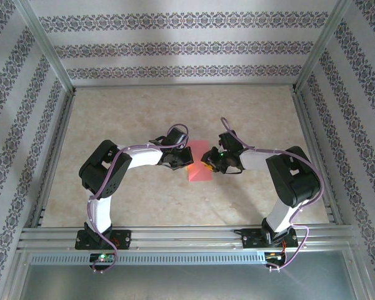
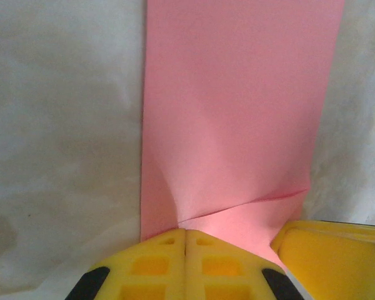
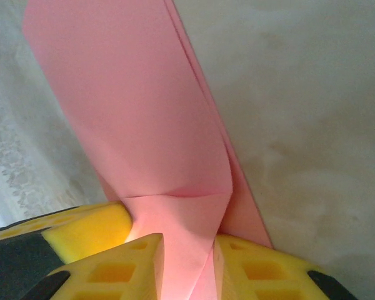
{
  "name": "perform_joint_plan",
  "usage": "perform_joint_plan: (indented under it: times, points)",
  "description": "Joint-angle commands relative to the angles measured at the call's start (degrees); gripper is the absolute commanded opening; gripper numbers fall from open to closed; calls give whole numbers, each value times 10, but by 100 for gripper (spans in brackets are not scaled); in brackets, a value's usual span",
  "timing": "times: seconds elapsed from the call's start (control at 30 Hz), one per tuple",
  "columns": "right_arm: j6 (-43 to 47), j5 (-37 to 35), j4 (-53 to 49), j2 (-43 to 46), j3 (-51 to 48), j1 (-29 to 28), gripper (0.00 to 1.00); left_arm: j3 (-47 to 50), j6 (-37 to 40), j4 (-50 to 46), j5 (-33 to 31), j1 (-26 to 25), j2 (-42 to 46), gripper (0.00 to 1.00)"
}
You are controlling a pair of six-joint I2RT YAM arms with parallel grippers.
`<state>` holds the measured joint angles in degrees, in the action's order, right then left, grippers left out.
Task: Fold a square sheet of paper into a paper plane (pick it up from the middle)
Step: Turn over the paper at the center of the table.
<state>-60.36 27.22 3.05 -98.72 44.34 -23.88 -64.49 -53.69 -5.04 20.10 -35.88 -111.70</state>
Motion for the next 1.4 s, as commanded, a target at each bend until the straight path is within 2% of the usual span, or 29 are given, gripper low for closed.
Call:
perform_joint_plan:
  times: [0.0,0.33,0.57,0.8,0.87,1.0,1.1,1.13,1.23,1.37]
  points:
    - [-14,25,30,-11,11,-7,27,22,-8,-30,-21,9,-19,1]
    - [-8,49,60,-4,-12,-9,25,23,-9,-32,-23,11,-19,1]
    - [0,49,64,-9,-22,-11,19,25,-10,-33,-23,12,-15,1]
    - [18,38,71,-3,-15,-9,5,29,3,1,7,25,12,3]
    - [27,37,78,8,-13,-6,4,48,6,49,36,42,36,7]
    - [53,47,94,45,-11,10,2,97,-10,159,111,90,95,24]
    - [65,76,116,72,-9,31,2,133,-29,235,177,122,127,49]
    - [69,92,123,78,-7,39,2,143,-34,260,197,129,133,52]
    - [72,136,137,85,4,58,2,176,-56,337,230,139,146,62]
    - [58,186,165,91,12,69,2,195,-100,415,254,137,143,83]
